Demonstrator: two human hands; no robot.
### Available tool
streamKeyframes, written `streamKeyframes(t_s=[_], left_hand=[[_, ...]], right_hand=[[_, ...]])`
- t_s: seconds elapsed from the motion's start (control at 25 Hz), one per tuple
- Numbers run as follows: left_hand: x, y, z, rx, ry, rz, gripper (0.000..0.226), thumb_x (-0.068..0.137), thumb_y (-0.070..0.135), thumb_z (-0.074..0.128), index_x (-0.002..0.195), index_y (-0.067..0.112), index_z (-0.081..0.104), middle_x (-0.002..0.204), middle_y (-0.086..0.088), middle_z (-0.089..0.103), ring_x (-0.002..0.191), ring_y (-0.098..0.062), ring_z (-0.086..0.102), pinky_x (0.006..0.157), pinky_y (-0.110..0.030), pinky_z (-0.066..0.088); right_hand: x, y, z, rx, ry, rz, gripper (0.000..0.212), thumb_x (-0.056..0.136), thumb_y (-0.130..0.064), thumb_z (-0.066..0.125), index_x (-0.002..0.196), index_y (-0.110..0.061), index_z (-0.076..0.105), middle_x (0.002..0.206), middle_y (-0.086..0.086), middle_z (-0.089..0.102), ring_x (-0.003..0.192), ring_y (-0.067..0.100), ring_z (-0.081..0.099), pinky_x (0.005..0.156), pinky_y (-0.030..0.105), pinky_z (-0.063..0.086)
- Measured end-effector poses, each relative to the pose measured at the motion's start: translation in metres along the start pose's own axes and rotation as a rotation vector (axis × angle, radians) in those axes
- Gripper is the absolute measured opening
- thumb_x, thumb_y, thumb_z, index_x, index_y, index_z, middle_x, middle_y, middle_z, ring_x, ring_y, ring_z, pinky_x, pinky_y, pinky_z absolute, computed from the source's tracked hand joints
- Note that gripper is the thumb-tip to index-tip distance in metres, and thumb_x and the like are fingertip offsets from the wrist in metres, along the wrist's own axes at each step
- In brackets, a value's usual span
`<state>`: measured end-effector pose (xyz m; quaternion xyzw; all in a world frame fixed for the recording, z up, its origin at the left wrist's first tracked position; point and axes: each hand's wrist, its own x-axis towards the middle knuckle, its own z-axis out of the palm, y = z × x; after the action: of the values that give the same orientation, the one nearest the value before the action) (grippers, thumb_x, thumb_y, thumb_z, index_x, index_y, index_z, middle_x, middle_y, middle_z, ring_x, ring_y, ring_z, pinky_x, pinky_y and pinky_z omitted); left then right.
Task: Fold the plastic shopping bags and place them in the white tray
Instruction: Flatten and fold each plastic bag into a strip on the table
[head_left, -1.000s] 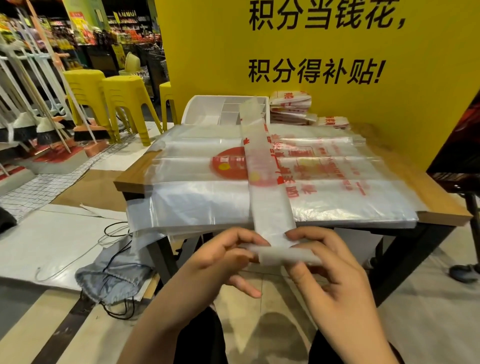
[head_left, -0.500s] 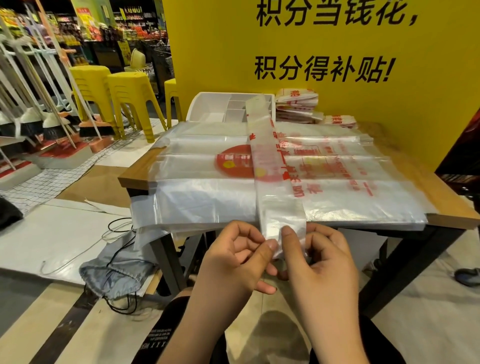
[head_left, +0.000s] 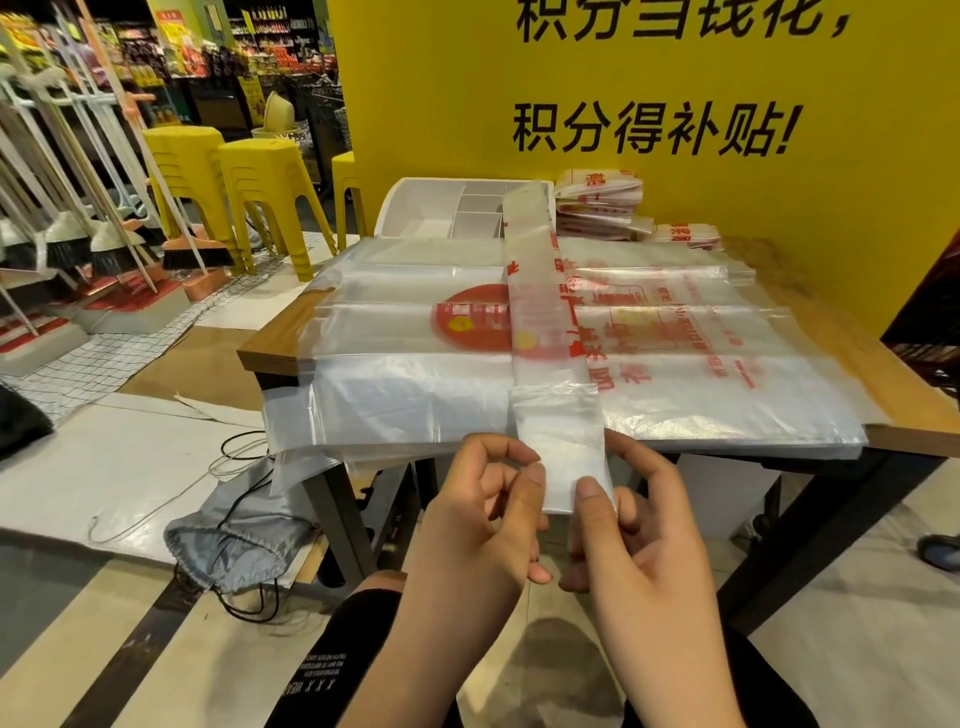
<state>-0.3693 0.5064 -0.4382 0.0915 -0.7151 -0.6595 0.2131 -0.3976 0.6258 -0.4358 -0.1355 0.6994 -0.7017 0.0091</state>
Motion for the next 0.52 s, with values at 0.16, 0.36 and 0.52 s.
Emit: streamKeyframes(t_s=[0.16,0.36,0.52], left_hand=[[0.0011,-0.0006,0.0002,0.006,0.028,0.025,0.007,0.098,0.026,0.06,0.097,0.032,0.056,0.065,0.003,0.056,0.048,-0.018,0.053,0.051,-0.031,0.047],[0.0022,-0.0012,0.0022,0.007,0.014,0.002,0.017,0.1,0.025,0.056,0.093,0.041,0.056,0.062,0.005,0.056,0.046,-0.018,0.051,0.054,-0.034,0.044],[0.0001,0.0,0.0026,0.008,0.006,-0.007,0.014,0.102,0.025,0.052,0.099,0.038,0.057,0.06,0.005,0.055,0.044,-0.015,0.047,0.051,-0.028,0.041]], right_hand=[[-0.0011,0.0017,0.0035,0.07,-0.026,0.025,0.039,0.099,-0.021,0.053,0.122,-0.052,0.047,0.065,0.002,0.058,0.057,0.015,0.058,0.058,0.036,0.052],[0.004,0.0025,0.0047,0.08,-0.014,0.039,0.041,0.09,-0.041,0.058,0.123,-0.06,0.043,0.063,0.008,0.052,0.059,0.016,0.057,0.065,0.044,0.051],[0.0075,0.0032,0.0022,0.106,-0.004,0.028,0.047,0.094,-0.023,0.061,0.13,-0.048,0.046,0.057,0.005,0.055,0.055,0.014,0.055,0.061,0.033,0.046]])
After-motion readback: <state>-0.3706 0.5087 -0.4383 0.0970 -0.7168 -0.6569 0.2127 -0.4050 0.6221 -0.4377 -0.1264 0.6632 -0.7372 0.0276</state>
